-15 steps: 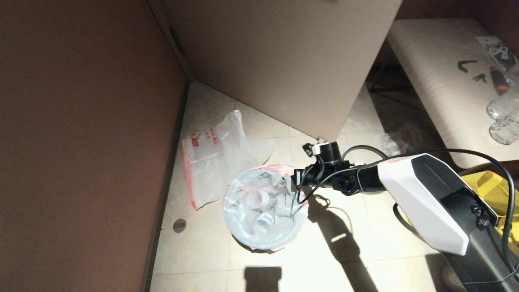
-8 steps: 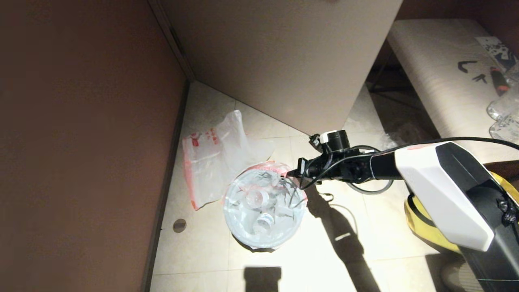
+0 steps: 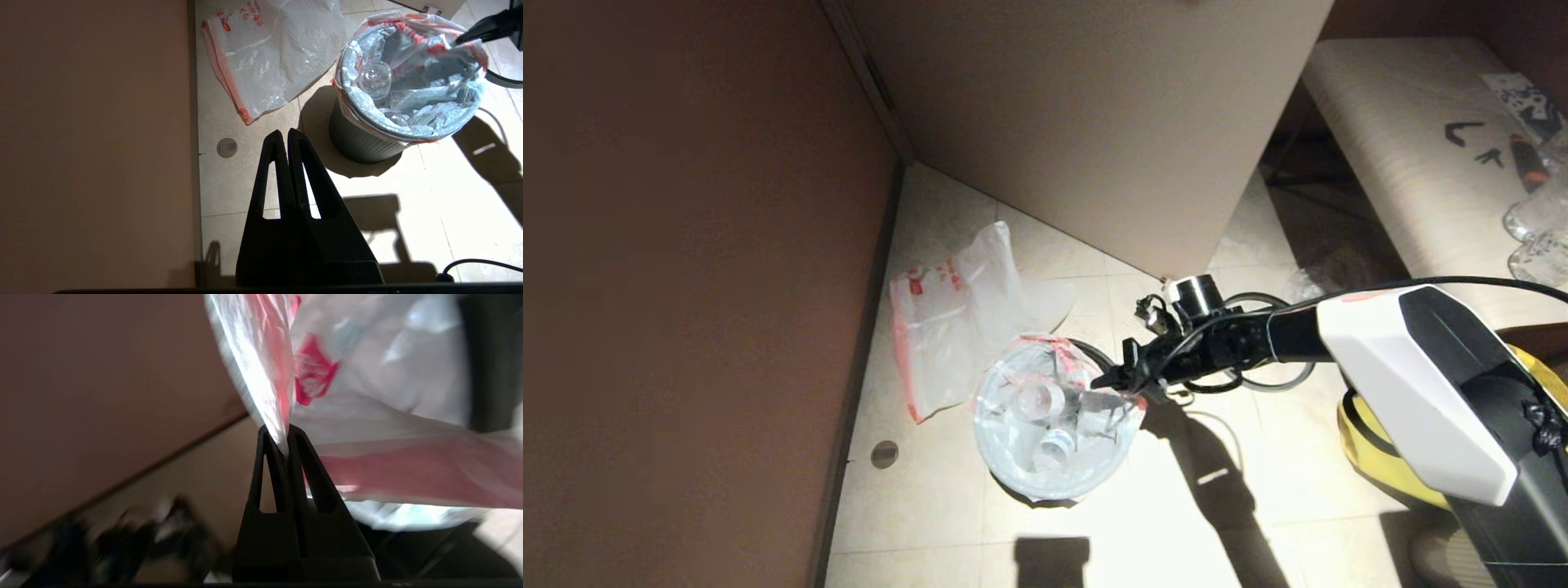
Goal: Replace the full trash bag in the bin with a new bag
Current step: Place the trash bag on the floor
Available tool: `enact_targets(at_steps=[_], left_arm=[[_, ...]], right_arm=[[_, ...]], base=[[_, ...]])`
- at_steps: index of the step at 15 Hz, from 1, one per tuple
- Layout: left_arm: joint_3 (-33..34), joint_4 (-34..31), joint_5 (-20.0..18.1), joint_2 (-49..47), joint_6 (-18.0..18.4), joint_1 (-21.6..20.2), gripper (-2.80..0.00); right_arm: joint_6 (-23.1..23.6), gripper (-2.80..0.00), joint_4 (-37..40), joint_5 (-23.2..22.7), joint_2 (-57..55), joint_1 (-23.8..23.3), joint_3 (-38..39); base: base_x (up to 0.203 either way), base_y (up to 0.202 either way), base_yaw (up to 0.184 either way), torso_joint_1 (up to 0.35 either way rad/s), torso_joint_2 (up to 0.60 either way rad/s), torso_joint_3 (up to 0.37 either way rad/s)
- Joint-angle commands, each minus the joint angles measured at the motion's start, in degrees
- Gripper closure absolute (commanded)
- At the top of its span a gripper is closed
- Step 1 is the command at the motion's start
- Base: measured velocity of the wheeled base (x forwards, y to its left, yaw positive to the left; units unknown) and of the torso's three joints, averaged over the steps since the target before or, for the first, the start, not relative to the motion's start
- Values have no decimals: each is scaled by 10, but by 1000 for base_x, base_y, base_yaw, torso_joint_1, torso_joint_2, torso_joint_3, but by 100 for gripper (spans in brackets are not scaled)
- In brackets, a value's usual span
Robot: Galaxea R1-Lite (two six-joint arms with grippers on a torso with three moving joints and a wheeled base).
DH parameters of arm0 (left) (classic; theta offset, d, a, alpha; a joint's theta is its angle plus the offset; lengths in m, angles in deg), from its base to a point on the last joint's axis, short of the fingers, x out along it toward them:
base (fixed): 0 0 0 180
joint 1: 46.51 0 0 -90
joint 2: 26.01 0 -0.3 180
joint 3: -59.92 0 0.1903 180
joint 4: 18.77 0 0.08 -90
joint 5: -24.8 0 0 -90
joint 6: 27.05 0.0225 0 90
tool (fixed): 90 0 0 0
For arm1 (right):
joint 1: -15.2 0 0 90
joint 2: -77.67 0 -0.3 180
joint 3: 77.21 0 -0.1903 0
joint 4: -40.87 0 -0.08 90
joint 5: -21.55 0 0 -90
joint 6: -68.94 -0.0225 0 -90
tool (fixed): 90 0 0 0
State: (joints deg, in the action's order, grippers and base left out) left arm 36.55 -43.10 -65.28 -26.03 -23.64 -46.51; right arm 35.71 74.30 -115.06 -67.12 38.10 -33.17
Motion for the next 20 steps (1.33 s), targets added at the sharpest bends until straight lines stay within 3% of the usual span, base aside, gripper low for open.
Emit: enact_targets(at_steps=[1,3,5,9,14,20], left_arm=[[4,0,0,0,0,0,0],[4,0,0,0,0,0,0],[4,0,0,0,0,0,0],[4,0,0,0,0,0,0],[4,0,0,0,0,0,0],[4,0,0,0,0,0,0]], right_arm=[[-2,0,19,-58,5,0,0],[-11,0,26,-105,6,4,-1],[-63,0,5,-126,19,11,-2],[-73,0,3,-131,91,26,14],[-146,0,0,-137,188,70,24],[-180,0,-2,-143,251,98,34]], base=[[0,0,0,0,0,0],[0,0,0,0,0,0],[0,0,0,0,0,0],[0,0,0,0,0,0],[0,0,0,0,0,0],[0,0,0,0,0,0]])
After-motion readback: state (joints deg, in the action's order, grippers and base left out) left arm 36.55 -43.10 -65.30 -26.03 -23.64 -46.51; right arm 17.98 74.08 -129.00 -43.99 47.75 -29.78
